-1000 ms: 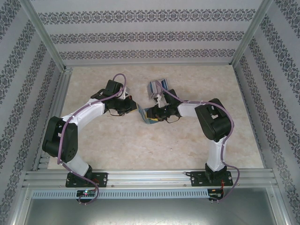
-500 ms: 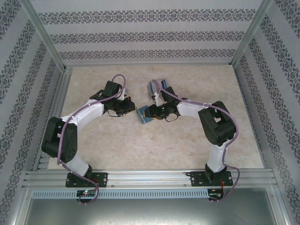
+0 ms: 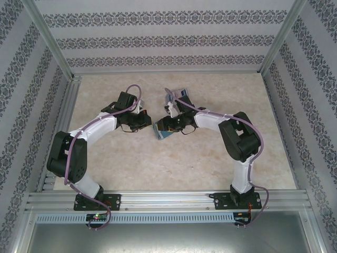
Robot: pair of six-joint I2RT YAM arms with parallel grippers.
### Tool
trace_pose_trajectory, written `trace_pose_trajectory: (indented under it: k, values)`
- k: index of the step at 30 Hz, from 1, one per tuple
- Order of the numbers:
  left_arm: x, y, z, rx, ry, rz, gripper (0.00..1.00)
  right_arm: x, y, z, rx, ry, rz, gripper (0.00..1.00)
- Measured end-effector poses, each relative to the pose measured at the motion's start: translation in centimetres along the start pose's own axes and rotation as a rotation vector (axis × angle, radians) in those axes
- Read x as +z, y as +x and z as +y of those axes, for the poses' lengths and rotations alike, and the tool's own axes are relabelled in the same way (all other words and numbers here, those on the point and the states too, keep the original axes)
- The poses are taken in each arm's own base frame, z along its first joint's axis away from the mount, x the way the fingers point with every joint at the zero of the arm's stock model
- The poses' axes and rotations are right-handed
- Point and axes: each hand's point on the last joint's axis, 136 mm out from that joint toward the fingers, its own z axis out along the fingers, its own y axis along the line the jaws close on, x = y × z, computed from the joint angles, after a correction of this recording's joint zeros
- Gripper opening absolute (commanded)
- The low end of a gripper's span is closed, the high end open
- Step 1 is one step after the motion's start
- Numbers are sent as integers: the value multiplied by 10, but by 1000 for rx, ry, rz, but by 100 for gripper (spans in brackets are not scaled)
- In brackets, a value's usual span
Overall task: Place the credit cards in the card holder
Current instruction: Flip over the card slot in the card holder.
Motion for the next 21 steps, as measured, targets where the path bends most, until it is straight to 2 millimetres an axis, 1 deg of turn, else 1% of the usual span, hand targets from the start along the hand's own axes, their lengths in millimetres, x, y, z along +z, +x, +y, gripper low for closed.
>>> trace_pose_trajectory:
  k: [4,7,15,21]
  values:
    - [1,1,2,-2,-3,2,0,11,9,-8,17,14,40,52]
    - [2,4,4,-5,-7,8,0,15,14,-12,23,22,61,54]
    - [2,4,5,-1,-9,9,0,17,18,-6,5,8,76,59]
    - [1,2,6,-4,-10,6,0,17,19,-3,3,-6,82,60]
